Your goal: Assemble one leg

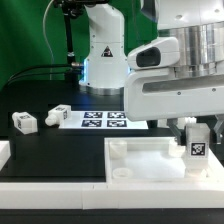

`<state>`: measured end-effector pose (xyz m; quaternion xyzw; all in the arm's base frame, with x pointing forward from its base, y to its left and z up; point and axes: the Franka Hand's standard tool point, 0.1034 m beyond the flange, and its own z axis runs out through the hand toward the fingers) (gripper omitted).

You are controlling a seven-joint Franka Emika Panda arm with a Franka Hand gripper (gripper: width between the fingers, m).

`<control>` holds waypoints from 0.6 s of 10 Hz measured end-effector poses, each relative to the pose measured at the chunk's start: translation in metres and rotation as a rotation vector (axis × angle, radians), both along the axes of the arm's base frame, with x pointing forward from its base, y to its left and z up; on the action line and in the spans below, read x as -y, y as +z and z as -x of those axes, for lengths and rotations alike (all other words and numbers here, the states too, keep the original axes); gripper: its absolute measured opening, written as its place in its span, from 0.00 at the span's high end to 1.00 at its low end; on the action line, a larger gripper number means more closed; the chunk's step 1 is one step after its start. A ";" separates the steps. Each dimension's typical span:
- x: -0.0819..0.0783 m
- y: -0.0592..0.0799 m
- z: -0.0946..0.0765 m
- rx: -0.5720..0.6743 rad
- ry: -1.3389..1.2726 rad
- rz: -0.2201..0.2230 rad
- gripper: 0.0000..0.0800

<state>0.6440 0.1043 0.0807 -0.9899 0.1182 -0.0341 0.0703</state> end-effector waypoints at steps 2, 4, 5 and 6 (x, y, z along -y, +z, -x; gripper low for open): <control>0.001 0.000 0.000 -0.016 -0.122 -0.010 0.64; 0.001 -0.001 0.000 -0.040 -0.310 -0.014 0.64; 0.002 -0.001 0.001 -0.067 -0.510 -0.021 0.64; 0.001 -0.001 0.000 -0.082 -0.681 -0.027 0.64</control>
Offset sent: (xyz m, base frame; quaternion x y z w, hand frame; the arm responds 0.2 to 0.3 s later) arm -0.0048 0.0012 -0.0103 -0.0544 0.0112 0.2192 0.9741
